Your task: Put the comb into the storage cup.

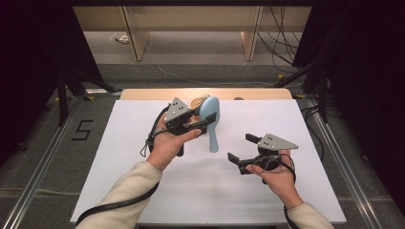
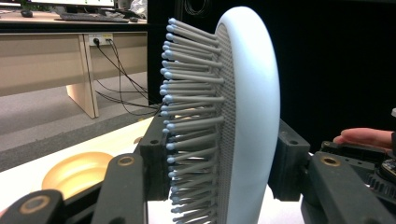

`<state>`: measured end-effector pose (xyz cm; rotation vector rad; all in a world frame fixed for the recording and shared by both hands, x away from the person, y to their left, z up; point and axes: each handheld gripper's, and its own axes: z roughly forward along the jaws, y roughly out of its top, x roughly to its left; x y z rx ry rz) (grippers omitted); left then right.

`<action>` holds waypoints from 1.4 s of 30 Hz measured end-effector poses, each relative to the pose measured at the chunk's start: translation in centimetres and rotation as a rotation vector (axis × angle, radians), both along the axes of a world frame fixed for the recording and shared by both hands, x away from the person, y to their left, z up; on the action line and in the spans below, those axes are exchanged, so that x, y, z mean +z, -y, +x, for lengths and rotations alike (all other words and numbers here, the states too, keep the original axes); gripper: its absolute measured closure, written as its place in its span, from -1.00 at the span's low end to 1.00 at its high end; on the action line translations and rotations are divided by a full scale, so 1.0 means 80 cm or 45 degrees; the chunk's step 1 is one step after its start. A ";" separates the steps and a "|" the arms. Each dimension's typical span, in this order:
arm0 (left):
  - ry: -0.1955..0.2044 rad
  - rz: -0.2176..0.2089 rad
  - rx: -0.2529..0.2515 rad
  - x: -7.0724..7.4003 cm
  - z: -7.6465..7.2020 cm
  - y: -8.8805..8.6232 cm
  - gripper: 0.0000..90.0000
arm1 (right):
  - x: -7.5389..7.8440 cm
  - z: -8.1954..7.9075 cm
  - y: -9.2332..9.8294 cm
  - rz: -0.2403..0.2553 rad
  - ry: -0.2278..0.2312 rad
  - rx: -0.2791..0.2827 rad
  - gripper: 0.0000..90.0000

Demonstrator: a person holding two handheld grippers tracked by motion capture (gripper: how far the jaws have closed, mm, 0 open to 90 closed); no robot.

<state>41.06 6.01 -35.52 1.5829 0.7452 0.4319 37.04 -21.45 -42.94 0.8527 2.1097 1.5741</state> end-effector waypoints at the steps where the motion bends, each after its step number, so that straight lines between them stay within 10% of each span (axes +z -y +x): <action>1: 0.000 0.000 0.000 0.000 0.000 0.000 0.12 | 0.000 0.000 0.000 0.000 0.000 0.000 -0.94; 42: 0.028 0.007 0.044 0.015 0.024 -0.013 0.12 | -0.006 -0.024 0.033 0.015 -0.002 -0.055 -0.94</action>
